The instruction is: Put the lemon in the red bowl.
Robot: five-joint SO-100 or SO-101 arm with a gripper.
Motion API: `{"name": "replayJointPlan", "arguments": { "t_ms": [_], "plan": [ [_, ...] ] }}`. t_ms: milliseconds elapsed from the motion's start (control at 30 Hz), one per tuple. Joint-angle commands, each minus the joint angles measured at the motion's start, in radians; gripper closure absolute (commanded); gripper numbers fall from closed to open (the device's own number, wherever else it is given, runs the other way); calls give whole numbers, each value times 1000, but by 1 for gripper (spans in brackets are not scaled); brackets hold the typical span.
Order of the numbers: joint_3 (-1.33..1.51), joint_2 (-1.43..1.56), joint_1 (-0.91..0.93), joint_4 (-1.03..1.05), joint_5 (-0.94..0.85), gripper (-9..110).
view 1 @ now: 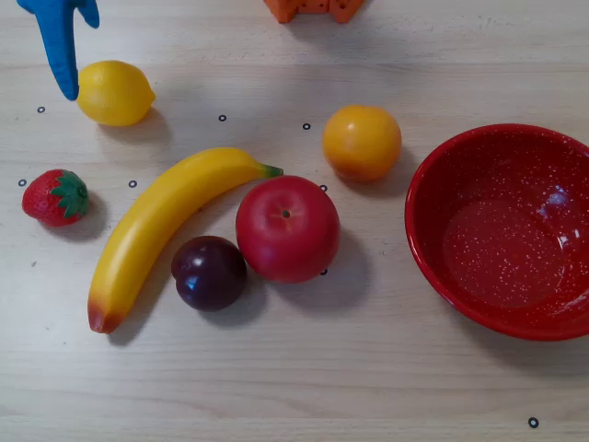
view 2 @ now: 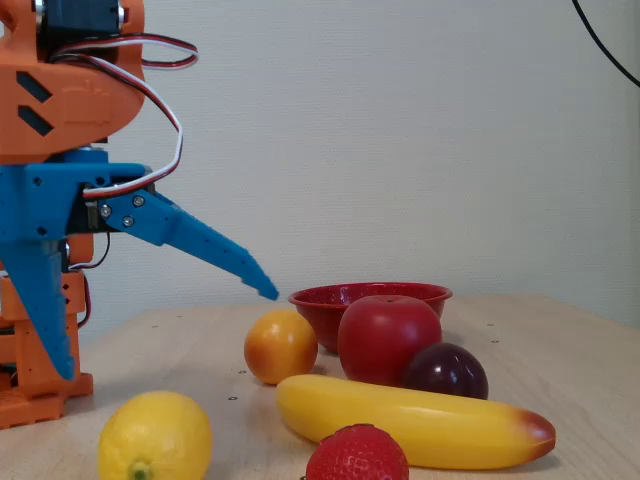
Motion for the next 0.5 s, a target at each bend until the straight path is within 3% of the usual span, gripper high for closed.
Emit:
{"name": "replayJointPlan", "arguments": {
  "t_ms": [0, 467],
  "plan": [
    [-21, 41, -37, -34, 14, 39],
    [144, 78, -35, -155, 3, 35]
  ]
}}
